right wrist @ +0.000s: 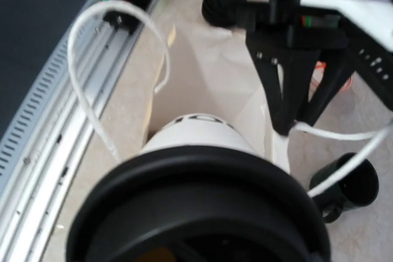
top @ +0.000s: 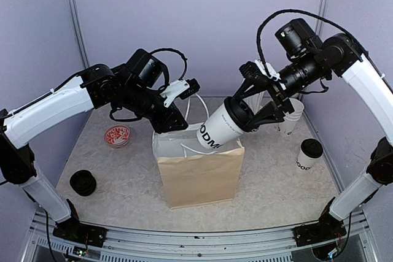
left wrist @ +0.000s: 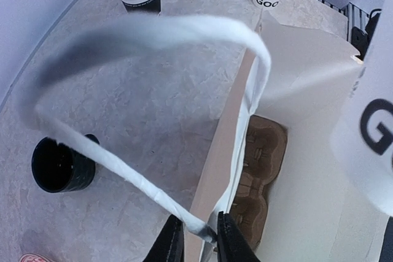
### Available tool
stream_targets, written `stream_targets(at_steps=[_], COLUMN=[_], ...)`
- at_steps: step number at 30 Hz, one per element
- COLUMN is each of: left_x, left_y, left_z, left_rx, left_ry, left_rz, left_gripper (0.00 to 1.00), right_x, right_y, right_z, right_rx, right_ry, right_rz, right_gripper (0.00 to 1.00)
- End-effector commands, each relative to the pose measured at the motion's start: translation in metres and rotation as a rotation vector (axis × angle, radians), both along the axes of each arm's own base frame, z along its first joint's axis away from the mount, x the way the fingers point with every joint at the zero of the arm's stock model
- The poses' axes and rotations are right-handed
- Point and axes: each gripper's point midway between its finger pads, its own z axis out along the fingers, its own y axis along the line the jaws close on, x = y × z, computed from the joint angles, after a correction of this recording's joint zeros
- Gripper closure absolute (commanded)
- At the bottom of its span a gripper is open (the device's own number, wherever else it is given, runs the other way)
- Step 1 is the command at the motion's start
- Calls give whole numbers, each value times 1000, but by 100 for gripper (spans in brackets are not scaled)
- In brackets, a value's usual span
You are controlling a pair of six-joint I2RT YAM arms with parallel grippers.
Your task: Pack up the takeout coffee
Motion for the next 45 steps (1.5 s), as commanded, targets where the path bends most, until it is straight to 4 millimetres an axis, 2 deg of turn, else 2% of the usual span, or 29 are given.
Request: stream_targets(at_steps=[1, 6, 12, 15, 18, 24, 28, 33, 40, 45], left_x=[-1, -1, -4, -4, -3, -1, 8, 15, 15, 14], left_y=[-4, -5, -6, -6, -6, -5, -7, -14, -24, -27], left_z=[5, 3, 8, 9, 10, 15, 20, 20, 14, 13], left_rx=[-29, -28, -59, -66, -70, -61, -53, -25, 23, 27], left_ry=[22, 27, 38, 45, 45, -3, -57, -81, -91, -106], left_rz=[-10, -11, -17, -3, 5, -20, -26, -52, -123, -152], left_gripper=[83, 91, 92, 92, 92, 93, 93, 93, 96, 97], right_x=[19, 38, 48, 42, 34, 28, 23, 7, 25, 42], right_y=[14, 28, 42, 46, 48, 43, 42, 45, 53, 48], right_z=[-10, -16, -45, -54, -55, -59, -60, -59, -45, -60], right_rx=[-65, -141, -267, -310, -327, -385, -399, -382, -373, -443], right_ry=[-99, -157, -193, -213, -236, -300, -317, -291, -363, -392], right_rz=[-62, -77, -93, -91, -90, -113, -122, -99, -152, -181], right_gripper=[47, 47, 49, 49, 49, 49, 49, 48, 49, 50])
